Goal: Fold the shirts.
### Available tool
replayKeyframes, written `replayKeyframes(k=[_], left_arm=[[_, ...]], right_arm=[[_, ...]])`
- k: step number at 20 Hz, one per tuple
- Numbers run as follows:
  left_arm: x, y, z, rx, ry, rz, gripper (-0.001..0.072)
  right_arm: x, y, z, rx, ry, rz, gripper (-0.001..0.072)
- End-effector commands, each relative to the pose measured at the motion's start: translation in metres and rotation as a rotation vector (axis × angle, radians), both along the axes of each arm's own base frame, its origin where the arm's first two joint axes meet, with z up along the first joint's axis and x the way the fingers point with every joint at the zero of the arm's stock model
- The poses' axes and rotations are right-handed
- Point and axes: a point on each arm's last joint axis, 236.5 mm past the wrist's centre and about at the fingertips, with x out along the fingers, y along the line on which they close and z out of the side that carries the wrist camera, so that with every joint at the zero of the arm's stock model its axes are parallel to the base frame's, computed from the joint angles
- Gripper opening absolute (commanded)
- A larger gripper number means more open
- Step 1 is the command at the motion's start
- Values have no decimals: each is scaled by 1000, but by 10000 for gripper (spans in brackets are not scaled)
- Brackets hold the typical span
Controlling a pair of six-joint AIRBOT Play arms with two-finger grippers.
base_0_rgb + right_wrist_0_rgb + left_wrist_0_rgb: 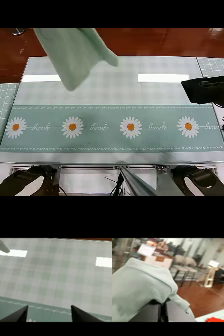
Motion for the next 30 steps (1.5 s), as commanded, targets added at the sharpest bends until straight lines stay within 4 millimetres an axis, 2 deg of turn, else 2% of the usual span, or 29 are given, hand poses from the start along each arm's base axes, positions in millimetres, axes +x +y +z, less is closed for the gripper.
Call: replayKeyframes(k=[1,3,4,5,7,10,13,15,16,17,18,19,20,21,22,23,24,25,26,27,28,29,30], left_arm=[[-24,-66,-13,-39,22,-167,26],[-27,-118,-85,10,167,-272,26],[-29,-137,-130,46,251,-306,26],[-32,-148,-172,84,329,-325,26],[-36,-149,-255,166,498,-338,26],[-46,-112,-356,298,762,-333,27],[-64,-54,-439,438,1006,-290,27],[-83,-22,-483,487,1156,-267,28],[-93,-11,-498,482,1223,-264,30],[-104,-4,-511,486,1282,-271,115],[-108,3,-518,514,1289,-278,439],[-103,10,-517,549,1263,-267,705],[-93,20,-511,579,1237,-233,705],[-82,38,-502,612,1223,-179,704],[-72,59,-493,624,1232,-99,703],[-64,87,-488,636,1231,-7,702],[-61,113,-489,622,1254,78,702],[-64,133,-495,548,1313,145,701],[-70,140,-506,440,1379,168,702],[-78,133,-518,305,1433,132,701],[-79,117,-522,176,1430,56,701],[-73,96,-515,36,1369,-49,702],[-64,76,-498,-102,1276,-145,701]], right_arm=[[-10,1,-3,-8,22,21,620],[-10,1,-4,-6,26,15,620],[-11,-1,-4,-7,31,6,620],[-11,-6,-7,-15,40,-12,621],[-12,-18,-14,-50,71,-53,620],[-19,-33,-44,-118,203,-98,620],[-17,-19,-85,-90,328,-76,620],[-16,-6,-123,-63,427,-59,620],[-17,1,-146,-43,480,-49,621],[-17,9,-166,-17,525,-42,620],[-19,21,-184,30,575,-31,620],[-21,44,-193,90,624,34,620],[-21,63,-193,113,639,134,621],[-15,62,-191,118,654,143,621],[-4,45,-187,99,655,104,621],[8,16,-182,69,637,32,621],[12,-24,-182,35,634,-68,622],[7,-60,-187,18,660,-171,621],[-4,-90,-197,45,695,-283,621],[-14,-104,-211,98,721,-356,621],[-27,-106,-231,164,754,-397,621],[-39,-98,-249,223,791,-395,621],[-52,-81,-267,282,835,-365,621]])
